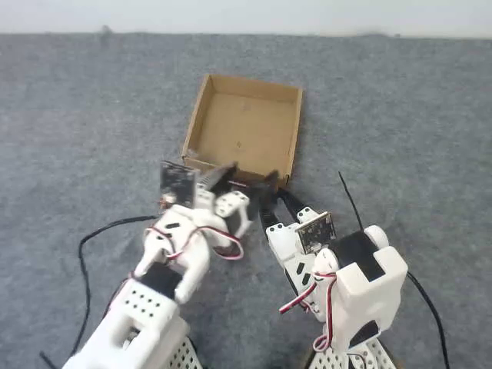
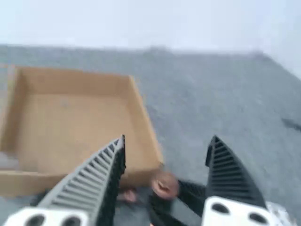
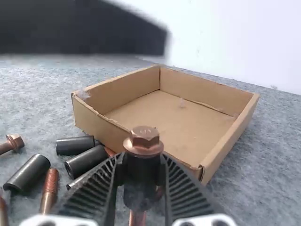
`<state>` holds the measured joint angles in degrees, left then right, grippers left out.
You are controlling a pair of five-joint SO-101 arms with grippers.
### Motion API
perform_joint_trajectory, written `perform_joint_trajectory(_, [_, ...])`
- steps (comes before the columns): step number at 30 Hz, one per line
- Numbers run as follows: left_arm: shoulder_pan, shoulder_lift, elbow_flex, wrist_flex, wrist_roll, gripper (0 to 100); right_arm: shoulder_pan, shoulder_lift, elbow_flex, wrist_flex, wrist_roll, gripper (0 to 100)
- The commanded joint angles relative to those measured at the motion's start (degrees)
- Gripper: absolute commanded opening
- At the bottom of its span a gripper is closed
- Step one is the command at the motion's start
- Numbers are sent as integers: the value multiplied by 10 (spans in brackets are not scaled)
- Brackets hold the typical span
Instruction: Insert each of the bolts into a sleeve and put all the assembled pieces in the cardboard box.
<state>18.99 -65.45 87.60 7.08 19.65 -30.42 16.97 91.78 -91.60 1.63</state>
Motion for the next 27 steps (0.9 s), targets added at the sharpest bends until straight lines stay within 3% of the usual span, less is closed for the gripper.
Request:
perform_joint_trajectory(1, [-47,-66,-7,25,0,268,11,-27,18,-18,9,6])
perform_joint_trajectory(17, [-266,-105,7,152,1,268,11,-27,18,-18,9,6])
perform_joint_trajectory(27, [-352,-105,63,154,1,268,29,-27,17,-18,9,6])
